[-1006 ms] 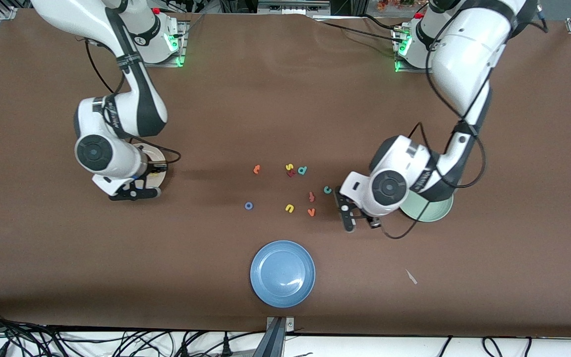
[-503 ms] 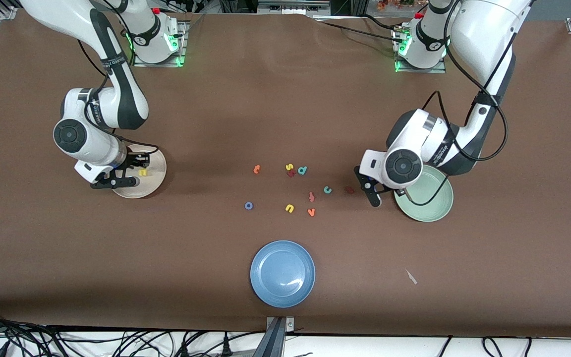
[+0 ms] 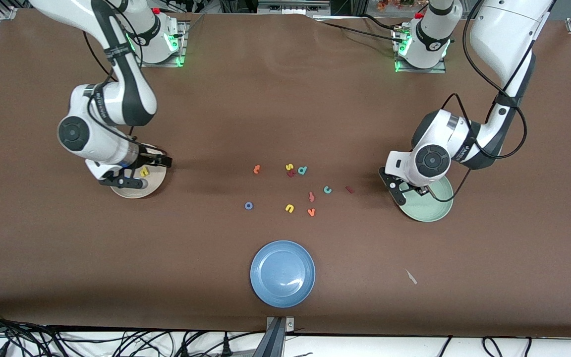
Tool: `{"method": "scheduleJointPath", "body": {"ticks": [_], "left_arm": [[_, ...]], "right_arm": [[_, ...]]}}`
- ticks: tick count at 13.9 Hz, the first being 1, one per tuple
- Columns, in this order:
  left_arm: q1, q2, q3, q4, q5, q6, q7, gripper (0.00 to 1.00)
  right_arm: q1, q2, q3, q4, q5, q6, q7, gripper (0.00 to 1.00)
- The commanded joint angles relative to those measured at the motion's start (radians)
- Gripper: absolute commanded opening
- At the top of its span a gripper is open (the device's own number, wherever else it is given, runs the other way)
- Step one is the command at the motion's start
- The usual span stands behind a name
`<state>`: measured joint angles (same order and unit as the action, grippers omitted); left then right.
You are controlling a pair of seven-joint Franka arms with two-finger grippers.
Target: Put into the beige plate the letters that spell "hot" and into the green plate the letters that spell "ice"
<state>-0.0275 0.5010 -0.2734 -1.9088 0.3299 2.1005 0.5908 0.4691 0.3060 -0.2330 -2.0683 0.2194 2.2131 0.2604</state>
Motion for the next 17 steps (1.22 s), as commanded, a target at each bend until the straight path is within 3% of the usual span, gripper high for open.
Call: {"method": "scheduleJointPath", "body": {"ticks": [1,7,11,17], "left_arm": [[-0.017,-0.035,-0.007,-0.018,0.043,0.001,-0.008,1.00],[-0.055,-0.029,-0.056,0.108,0.002,-0.042,-0.116,1.00],[-0.150,0.028,-0.055,0.164,-0.052,-0.034,-0.453,1.00],[-0.192,0.091,-0.056,0.197,-0.116,0.031,-0.924,1.00]], "right_arm": [[0.066,0.050,0.032,0.083,0.020,-0.003,0.208,1.00],[0.259,0.258,0.032,0.299,0.009,0.049,0.578,1.00],[0.295,0.341,0.034,0.372,0.023,0.079,0.609,1.00],[0.315,0.381,0.066,0.378,0.075,0.126,0.612,1.00]]}}
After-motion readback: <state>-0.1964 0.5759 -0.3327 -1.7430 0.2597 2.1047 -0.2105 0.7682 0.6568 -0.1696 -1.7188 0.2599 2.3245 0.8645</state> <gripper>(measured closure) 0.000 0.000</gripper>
